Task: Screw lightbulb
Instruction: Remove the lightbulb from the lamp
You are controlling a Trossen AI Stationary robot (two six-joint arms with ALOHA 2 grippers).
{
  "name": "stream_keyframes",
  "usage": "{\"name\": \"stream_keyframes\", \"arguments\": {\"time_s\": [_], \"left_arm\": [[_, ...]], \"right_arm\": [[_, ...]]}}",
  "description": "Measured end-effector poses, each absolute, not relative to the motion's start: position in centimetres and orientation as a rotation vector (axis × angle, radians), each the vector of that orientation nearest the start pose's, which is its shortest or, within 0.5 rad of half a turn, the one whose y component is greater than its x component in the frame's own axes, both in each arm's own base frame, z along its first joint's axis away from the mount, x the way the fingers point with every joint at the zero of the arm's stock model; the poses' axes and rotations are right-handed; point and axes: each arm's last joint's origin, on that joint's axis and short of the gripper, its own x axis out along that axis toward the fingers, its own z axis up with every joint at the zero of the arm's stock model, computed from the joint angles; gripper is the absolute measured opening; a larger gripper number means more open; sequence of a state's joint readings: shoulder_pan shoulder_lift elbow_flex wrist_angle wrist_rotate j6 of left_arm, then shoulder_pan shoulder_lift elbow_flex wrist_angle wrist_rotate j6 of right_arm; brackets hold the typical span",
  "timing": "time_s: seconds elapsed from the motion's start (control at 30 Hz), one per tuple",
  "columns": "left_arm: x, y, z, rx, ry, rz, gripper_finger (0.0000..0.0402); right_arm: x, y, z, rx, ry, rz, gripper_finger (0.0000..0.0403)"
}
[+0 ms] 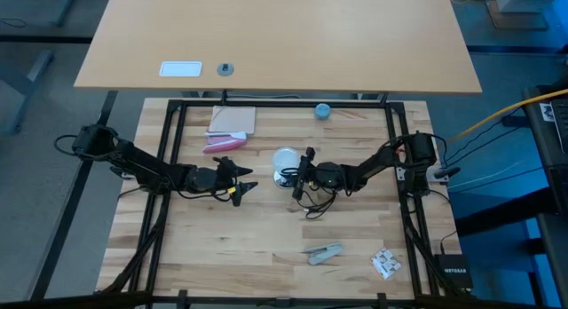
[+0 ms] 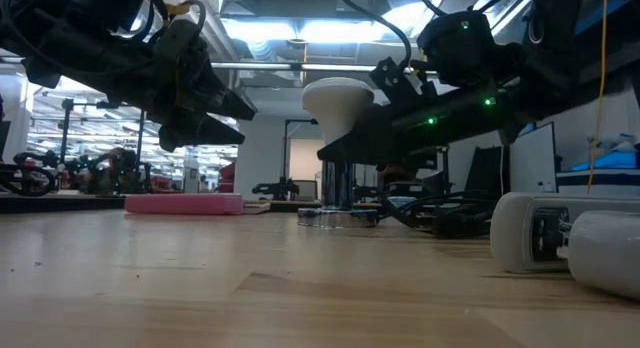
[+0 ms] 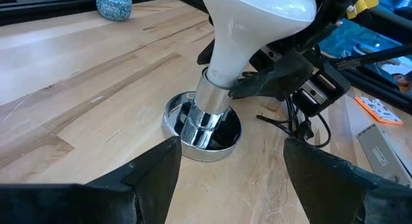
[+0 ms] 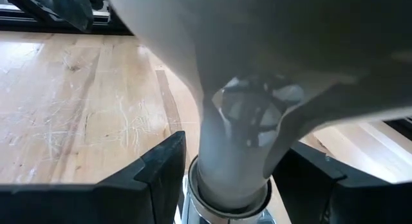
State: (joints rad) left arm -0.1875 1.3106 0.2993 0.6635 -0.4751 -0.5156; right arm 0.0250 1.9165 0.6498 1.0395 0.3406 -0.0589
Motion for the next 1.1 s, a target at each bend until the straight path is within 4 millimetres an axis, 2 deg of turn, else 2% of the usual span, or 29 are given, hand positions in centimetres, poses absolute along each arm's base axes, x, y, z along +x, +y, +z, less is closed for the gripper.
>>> {"name": "stream_keyframes", "arguments": {"time_s": [0.33,0.6,0.87,1.1], "left_arm": [[21.9,-2.8,15.1,-0.394,0.249,0.362,0.0265],[21.9,-2.8,15.1,-0.393,0.250,0.362,0.0265],[21.9,-2.8,14.9,-0.368,0.274,0.364,0.0265],[21.9,-2.9,14.9,-0.393,0.277,0.344,0.0265]], "right_arm": [[33.3,-0.2,11.5,-0.101,0.229,-0.340,0.0213],[33.3,-0.2,11.6,-0.096,0.218,-0.340,0.0151],[33.3,-0.2,11.8,-0.096,0.198,-0.341,0.0151],[33.5,-0.1,12.7,-0.078,0.102,-0.317,0.0156]]}}
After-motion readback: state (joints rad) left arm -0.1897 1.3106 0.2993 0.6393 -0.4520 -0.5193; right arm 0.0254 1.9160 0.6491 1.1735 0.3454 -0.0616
